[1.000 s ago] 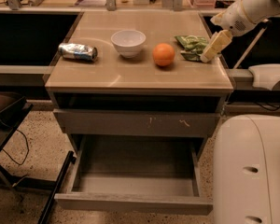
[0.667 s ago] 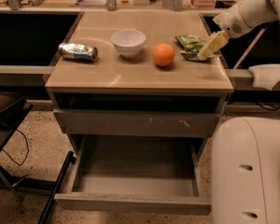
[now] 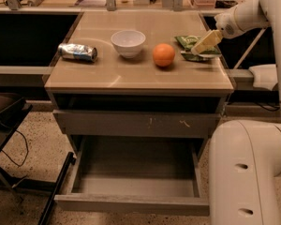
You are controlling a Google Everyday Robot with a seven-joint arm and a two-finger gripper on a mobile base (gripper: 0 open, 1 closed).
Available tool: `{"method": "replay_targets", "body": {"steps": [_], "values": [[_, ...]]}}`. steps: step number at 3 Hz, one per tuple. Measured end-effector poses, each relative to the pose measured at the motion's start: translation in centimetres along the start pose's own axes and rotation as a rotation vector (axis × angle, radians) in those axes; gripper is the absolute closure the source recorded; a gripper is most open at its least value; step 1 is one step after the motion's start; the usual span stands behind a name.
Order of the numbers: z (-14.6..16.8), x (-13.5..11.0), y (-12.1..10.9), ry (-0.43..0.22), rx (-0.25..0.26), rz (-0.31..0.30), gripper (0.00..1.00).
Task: Place green jalapeno chip bag into middle drawer
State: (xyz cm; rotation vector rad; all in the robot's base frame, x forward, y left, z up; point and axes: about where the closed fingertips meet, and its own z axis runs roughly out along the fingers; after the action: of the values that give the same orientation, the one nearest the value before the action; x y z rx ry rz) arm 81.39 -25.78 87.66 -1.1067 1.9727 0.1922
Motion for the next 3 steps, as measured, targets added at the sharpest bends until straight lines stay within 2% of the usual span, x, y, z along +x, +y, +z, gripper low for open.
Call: {"method": "replay_targets", "body": {"steps": [1, 2, 3], "values": [[0.7, -0.1, 0.0, 0.060, 0.013, -0.054, 0.00], [3.1, 1.0, 0.7, 0.125, -0.010, -0.075, 0.00], [5.3, 2.1, 1.9, 0.141, -0.060, -0.065, 0.00]]}}
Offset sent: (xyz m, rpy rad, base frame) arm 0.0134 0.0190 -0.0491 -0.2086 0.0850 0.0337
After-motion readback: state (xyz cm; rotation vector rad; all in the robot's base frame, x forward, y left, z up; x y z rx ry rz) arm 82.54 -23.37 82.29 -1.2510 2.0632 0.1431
